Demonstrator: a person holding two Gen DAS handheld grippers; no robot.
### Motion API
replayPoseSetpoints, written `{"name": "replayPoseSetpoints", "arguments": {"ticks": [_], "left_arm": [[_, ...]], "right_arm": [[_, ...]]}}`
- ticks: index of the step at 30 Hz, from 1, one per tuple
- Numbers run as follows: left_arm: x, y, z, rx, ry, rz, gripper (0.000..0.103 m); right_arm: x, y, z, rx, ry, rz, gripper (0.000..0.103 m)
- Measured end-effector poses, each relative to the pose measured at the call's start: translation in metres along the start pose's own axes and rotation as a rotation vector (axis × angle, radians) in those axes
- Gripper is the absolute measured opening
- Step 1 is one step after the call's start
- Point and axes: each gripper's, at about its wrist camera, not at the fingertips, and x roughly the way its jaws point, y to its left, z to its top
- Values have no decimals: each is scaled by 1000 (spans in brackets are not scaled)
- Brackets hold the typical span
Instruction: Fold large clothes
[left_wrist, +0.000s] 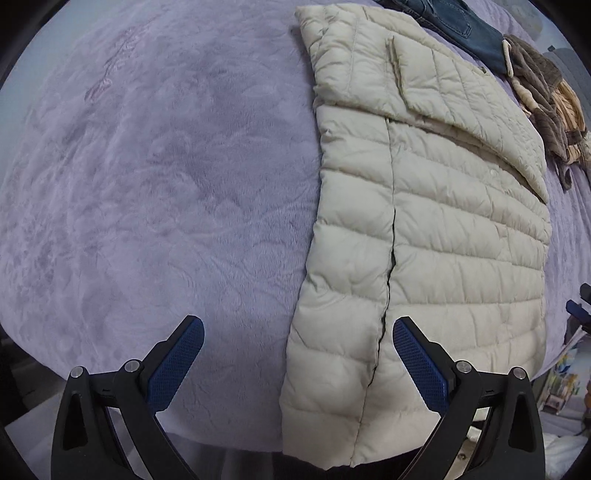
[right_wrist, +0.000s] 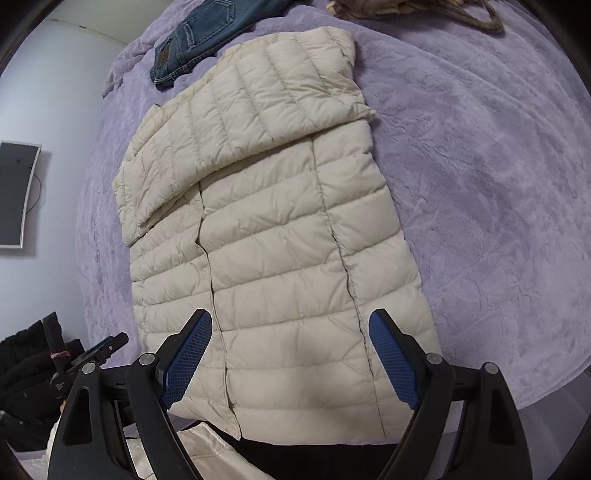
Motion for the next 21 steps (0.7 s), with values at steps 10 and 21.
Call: {"name": "replayPoseSetpoints", "arguments": {"ticks": [10, 21], "left_arm": [[39, 19, -32, -54, 170, -261, 102], [49, 11, -48, -94, 253, -482, 102]], "right_arm": [[-3, -105, -27, 314, -3, 4, 89], [52, -127, -76, 467, 135, 332, 89]]}}
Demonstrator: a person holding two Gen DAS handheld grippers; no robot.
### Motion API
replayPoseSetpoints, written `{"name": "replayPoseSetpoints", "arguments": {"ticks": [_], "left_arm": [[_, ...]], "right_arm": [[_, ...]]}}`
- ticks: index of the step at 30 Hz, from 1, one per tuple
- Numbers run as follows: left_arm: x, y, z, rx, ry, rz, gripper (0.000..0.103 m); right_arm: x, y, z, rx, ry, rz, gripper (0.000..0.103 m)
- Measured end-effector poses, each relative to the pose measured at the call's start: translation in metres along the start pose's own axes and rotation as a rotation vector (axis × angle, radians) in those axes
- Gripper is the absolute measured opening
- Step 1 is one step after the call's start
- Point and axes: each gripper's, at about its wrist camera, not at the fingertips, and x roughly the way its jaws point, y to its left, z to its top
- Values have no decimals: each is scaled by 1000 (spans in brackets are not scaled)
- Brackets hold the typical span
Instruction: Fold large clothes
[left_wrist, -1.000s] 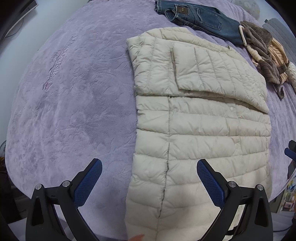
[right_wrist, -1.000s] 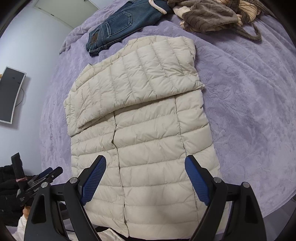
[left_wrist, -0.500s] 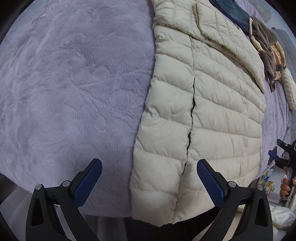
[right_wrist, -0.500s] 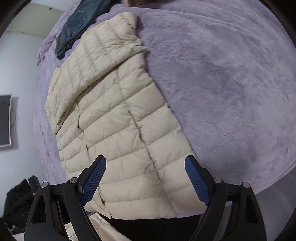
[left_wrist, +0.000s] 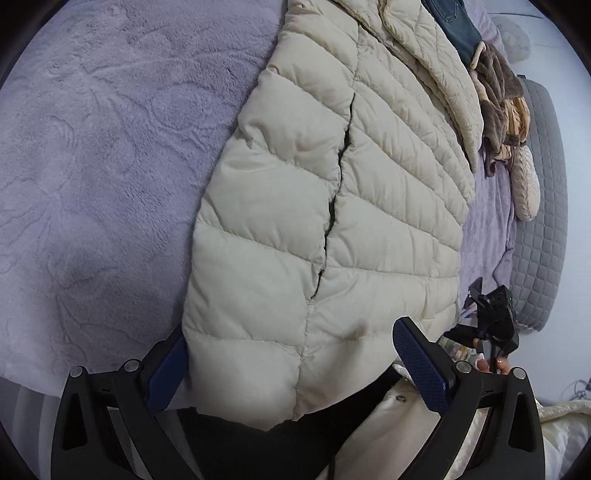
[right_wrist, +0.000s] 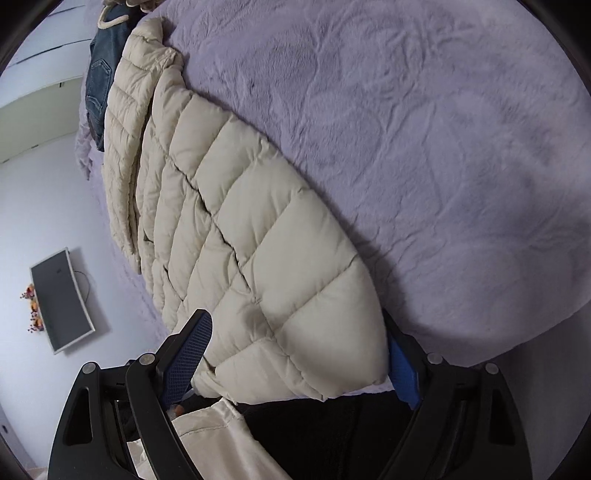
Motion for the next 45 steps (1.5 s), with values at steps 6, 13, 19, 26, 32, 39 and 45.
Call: {"name": "replayPoseSetpoints", "arguments": {"ticks": [6, 13, 19, 26, 32, 39, 45], "left_arm": [[12, -8, -8, 19, 53, 3, 98], [4, -1, -4, -3, 55, -85, 22], [-30, -16, 0, 28, -28, -216, 18], [-78, -41, 35, 33, -183, -342, 18], [-121, -65, 75, 33, -335, -412, 18], [-160, -107, 144, 120, -436, -389, 18], [-156, -117, 211, 123, -469, -289, 18]], "right_arm": [[21, 22, -10, -40, 51, 67, 89], [21, 32, -14, -38, 46, 70, 24], [3, 44, -13, -97, 7, 135, 14], [-22, 91, 2, -187, -48, 263, 14], [-43, 148, 29, -278, -104, 334, 14], [-53, 234, 80, -399, -160, 349, 14], [-39, 285, 139, -432, -189, 309, 14]]}}
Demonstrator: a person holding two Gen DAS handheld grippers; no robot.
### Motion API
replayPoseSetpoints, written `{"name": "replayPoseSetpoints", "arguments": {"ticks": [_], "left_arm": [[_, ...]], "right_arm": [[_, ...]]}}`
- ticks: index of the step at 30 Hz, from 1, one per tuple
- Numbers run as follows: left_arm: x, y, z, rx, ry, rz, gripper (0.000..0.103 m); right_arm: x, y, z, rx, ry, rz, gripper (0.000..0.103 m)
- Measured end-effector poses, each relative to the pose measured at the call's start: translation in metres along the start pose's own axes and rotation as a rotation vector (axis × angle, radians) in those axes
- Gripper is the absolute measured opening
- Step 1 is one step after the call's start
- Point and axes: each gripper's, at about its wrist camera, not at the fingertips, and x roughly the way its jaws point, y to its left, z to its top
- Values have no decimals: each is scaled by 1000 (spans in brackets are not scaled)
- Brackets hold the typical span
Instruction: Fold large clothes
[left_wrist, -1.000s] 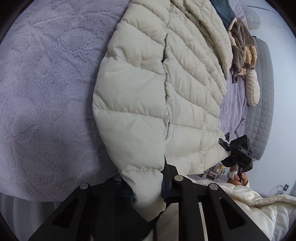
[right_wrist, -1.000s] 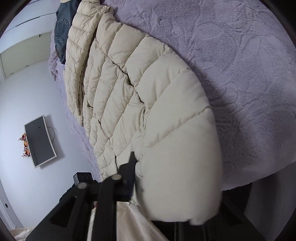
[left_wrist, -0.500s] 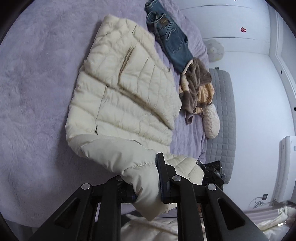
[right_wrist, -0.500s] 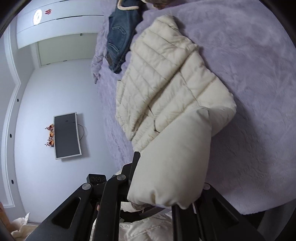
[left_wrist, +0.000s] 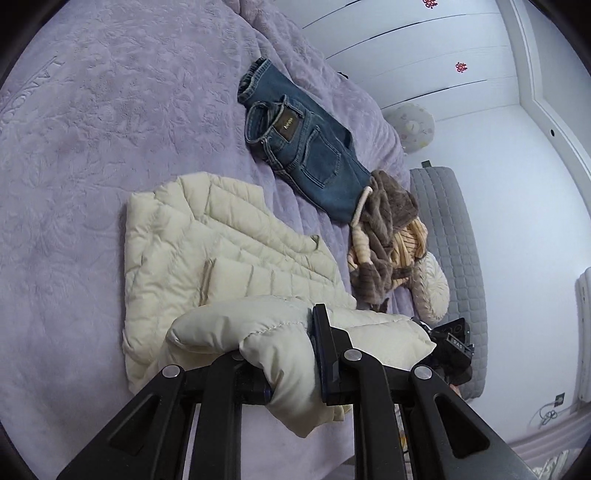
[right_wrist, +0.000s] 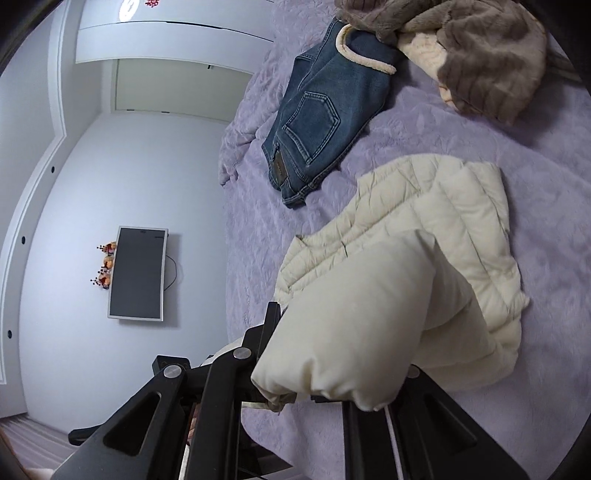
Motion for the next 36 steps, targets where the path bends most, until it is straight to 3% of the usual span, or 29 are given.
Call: {"name": "replayPoseSetpoints", "arguments": {"ticks": [8, 15, 18, 19, 20, 21, 22, 23, 24, 25, 27, 33, 34, 35, 36], "left_arm": [[66, 36, 40, 44, 40, 142, 18], [95, 54, 50, 40, 58, 221, 20], [96, 43, 49, 106, 54, 297, 24], [95, 38, 49, 132, 46, 327, 36], [92, 32, 48, 153, 30, 351, 60], [87, 26, 47, 169, 2, 365, 71], [81, 20, 46, 187, -31, 378, 85], [75, 13, 45, 208, -61, 391, 85], [69, 7, 46, 225, -81, 410, 85], [65, 2, 47, 236, -100, 437, 85], [57, -6, 49, 249, -133, 482, 85], [50, -24, 45, 296, -197, 516, 85], [56, -25, 44, 315, -182, 506, 81], [64, -26, 43, 335, -165, 508, 72], [74, -27, 42, 347, -146, 523, 68]], "right_arm": [[70, -45, 59, 50, 33, -108, 14], [107, -91, 78, 112, 32, -104, 14], [111, -94, 81, 102, 33, -101, 14], [112, -93, 81, 94, 32, -101, 14], [112, -92, 82, 89, 31, -102, 14], [111, -91, 82, 86, 28, -105, 14], [109, -89, 82, 85, 26, -107, 17], [109, -86, 82, 83, 23, -107, 20], [106, -83, 83, 77, 19, -106, 33], [102, -79, 83, 70, 14, -105, 55], [95, -71, 84, 51, 0, -95, 73], [70, -46, 79, -47, -46, -187, 73], [69, -41, 77, -78, -49, -220, 68], [69, -36, 75, -118, -48, -256, 61], [71, -32, 74, -165, -41, -294, 43]]}}
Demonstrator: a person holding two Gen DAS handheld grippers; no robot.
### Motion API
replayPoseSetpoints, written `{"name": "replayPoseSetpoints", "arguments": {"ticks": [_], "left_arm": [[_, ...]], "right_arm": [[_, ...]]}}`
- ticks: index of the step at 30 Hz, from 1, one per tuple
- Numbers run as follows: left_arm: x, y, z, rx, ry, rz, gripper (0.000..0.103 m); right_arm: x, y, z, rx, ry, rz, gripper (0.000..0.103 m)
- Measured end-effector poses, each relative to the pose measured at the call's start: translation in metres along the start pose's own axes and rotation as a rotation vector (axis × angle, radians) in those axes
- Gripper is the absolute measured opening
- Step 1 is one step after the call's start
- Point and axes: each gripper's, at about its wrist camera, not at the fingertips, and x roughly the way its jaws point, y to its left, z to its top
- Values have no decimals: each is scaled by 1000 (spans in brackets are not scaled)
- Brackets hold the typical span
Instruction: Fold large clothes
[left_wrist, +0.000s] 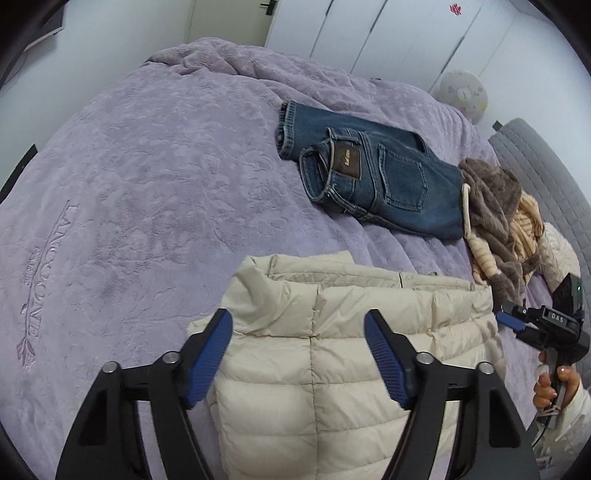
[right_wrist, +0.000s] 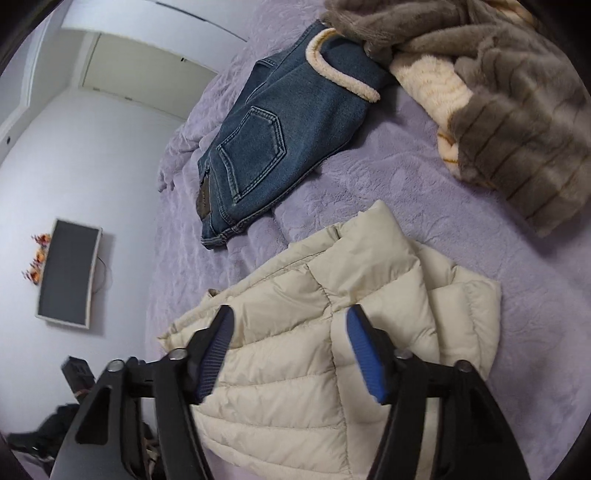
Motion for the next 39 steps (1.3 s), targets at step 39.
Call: {"name": "replayPoseSetpoints", "arguments": {"ticks": [39], "left_arm": [[18, 0, -11, -107, -46, 81, 70]], "right_arm": [[15, -2, -4, -146, -47, -195, 19]]}}
